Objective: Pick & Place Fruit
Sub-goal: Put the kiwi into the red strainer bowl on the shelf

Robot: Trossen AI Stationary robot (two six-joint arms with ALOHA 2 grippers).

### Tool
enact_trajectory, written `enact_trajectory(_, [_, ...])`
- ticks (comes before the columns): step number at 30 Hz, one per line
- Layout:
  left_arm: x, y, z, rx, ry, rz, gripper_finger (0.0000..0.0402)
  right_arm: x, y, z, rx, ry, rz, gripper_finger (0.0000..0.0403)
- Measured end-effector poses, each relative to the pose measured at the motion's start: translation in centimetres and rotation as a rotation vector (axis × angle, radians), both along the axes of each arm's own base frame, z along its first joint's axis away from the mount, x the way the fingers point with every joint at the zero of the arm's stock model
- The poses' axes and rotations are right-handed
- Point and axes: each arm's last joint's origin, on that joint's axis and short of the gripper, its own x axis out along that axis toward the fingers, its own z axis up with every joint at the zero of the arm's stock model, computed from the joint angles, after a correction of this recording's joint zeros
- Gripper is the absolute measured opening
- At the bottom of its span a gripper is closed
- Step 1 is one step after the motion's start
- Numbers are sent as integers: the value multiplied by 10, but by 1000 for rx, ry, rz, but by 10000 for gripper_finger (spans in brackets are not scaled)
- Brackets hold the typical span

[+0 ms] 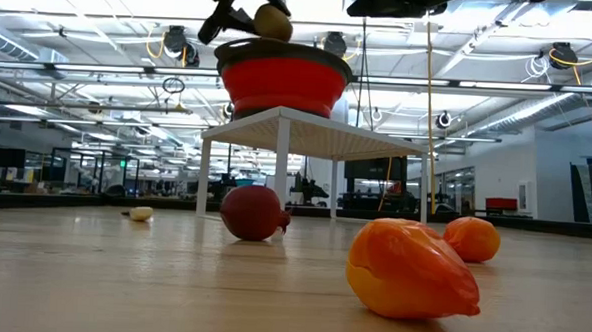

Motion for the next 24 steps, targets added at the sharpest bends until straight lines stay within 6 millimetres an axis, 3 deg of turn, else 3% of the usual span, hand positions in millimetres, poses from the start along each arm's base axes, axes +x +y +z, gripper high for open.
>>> enact_trajectory(7, [20,0,18,92,177,-19,186,0,0,-2,10,8,0,283])
enact_trajectory(13, [34,9,13,40,395,-24,186,0,0,-3,14,18,-3,283])
enact_trajectory(24, [42,19,7,-42,460,-16,186,0,0,-3,27,6,-2,283])
